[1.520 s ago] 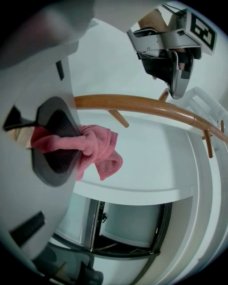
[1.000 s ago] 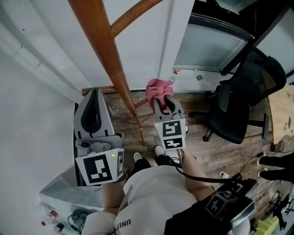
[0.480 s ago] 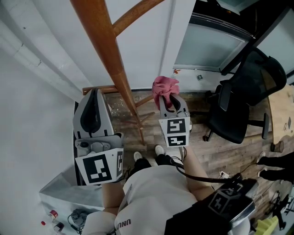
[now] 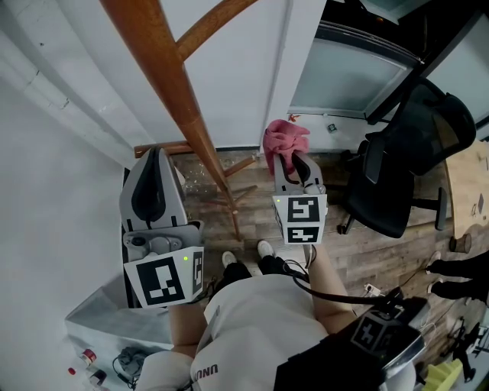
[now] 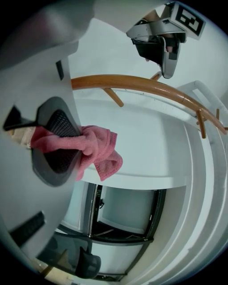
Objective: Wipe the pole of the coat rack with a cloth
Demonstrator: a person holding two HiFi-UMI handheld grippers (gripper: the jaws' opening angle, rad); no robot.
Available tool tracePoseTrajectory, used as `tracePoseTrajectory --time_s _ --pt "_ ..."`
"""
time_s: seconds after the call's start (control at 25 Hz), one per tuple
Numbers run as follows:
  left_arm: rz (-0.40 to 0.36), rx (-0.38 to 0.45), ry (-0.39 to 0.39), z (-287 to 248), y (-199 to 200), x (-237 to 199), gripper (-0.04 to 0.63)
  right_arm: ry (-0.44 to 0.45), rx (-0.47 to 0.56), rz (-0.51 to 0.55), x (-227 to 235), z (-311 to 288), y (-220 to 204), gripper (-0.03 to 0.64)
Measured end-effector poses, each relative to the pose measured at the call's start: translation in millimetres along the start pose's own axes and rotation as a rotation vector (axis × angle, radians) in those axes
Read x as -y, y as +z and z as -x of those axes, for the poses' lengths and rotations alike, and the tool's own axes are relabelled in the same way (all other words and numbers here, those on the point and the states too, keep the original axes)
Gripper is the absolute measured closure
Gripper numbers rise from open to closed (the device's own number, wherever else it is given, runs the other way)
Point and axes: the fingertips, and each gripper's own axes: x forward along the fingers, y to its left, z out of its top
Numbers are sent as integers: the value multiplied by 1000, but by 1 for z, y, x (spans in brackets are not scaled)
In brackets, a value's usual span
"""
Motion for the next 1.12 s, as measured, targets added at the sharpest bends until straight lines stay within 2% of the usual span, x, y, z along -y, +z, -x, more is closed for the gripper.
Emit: tracePoseTrajectory --time_s 0.4,0.64,0.8,1.12 --pt "-4 28 17 9 10 -9 580 -13 206 8 -2 35 75 546" --pt "-1 37 41 21 11 -22 580 22 321 32 -24 58 111 546" --pt "-2 37 58 30 11 -33 580 44 448 12 -45 72 136 546" --pt "19 21 71 43 3 -49 580 82 513 -10 -77 89 155 546"
